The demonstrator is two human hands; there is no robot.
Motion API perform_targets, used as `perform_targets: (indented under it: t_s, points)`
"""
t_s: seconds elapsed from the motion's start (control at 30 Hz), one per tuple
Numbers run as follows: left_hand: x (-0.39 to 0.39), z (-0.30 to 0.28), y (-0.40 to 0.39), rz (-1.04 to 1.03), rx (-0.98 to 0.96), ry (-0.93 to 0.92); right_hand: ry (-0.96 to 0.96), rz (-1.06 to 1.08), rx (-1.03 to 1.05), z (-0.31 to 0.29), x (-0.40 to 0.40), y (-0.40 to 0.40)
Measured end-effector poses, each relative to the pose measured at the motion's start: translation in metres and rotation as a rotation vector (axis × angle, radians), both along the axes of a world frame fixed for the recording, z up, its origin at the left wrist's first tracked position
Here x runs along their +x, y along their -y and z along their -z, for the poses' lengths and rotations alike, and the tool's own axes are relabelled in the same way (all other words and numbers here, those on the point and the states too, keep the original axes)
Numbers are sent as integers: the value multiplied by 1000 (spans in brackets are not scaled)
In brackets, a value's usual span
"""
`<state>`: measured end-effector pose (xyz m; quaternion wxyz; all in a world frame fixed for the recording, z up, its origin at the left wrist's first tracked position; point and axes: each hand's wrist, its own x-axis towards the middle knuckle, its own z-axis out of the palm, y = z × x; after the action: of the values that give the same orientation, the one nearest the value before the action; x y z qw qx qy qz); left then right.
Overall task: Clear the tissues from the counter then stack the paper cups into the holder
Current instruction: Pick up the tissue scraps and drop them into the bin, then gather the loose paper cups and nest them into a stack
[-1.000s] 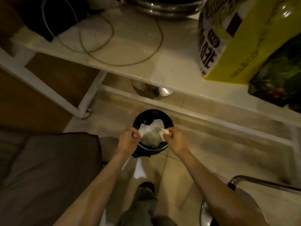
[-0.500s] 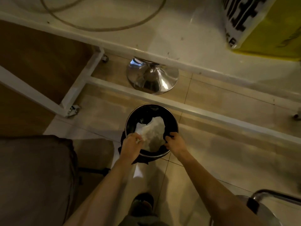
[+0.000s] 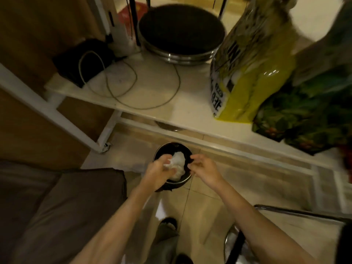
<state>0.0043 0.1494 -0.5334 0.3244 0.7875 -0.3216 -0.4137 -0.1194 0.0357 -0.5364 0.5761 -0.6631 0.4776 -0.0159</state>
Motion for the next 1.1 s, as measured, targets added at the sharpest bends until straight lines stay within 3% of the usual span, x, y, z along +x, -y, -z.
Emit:
perform_targets:
  t_s: [0.2,0.43,0.73,1.1]
  points:
    - [-14,-135,8,64,-168,77,67,-41,-147,-128,-18,4]
    - [-22,-279,19,129,-319,222,67,-232,-358,-272,-35,5]
    - [-28,-404,20,193,-496,512,142,-426,-644,-402,-63,5]
    - [-34,-481,78,190,-663,693,331,-89,-851,-488,-84,66]
